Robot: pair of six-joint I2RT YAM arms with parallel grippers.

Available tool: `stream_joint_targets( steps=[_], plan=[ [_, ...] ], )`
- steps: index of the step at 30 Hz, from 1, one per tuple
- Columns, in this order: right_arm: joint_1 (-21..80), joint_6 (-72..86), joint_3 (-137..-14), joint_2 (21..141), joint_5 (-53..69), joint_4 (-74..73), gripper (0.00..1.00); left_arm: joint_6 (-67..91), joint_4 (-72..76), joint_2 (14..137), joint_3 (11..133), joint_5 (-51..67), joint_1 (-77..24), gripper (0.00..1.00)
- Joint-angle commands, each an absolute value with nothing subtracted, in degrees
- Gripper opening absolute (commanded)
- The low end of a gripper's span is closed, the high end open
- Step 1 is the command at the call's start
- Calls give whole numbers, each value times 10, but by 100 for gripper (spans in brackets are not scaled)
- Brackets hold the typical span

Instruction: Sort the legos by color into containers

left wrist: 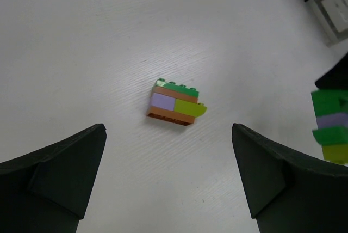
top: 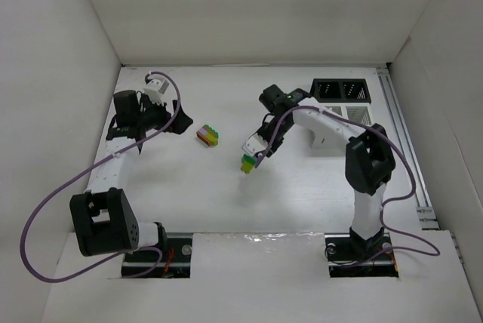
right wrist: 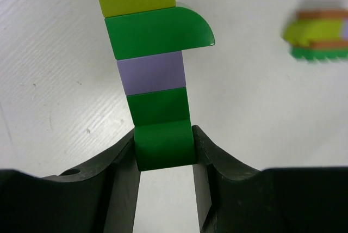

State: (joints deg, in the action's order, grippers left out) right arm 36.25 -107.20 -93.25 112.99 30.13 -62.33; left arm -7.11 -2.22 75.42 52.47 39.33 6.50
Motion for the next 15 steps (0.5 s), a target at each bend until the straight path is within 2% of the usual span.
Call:
stream_joint_targets(
  steps=[1, 6, 7, 9, 11, 12, 13, 14, 15],
  plan=[
    [338, -922, -989, 1060, 377, -607, 0, -133, 33, 723, 523, 540, 66, 100],
    [324, -745, -1001, 1028, 374, -584, 0, -127, 61, 727, 533, 596, 27, 100],
    [324, -657, -986, 1007, 360, -554, 0, -113, 61, 733, 551, 607, 22, 98],
    [345, -565, -930, 971, 292, -395, 0, -56, 94, 765, 571, 661, 22, 96],
    [358, -505, -822, 912, 246, -293, 0, 62, 128, 814, 604, 706, 22, 95],
    [364, -487, -788, 895, 222, -189, 0, 110, 182, 831, 614, 749, 17, 95],
    [378, -468, -733, 882, 163, -138, 0, 163, 221, 847, 621, 764, 17, 95],
    [378, -441, -717, 873, 147, -104, 0, 280, 271, 859, 621, 772, 17, 95],
    [385, -433, -717, 873, 134, -88, 0, 328, 368, 867, 621, 772, 11, 95]
  ],
)
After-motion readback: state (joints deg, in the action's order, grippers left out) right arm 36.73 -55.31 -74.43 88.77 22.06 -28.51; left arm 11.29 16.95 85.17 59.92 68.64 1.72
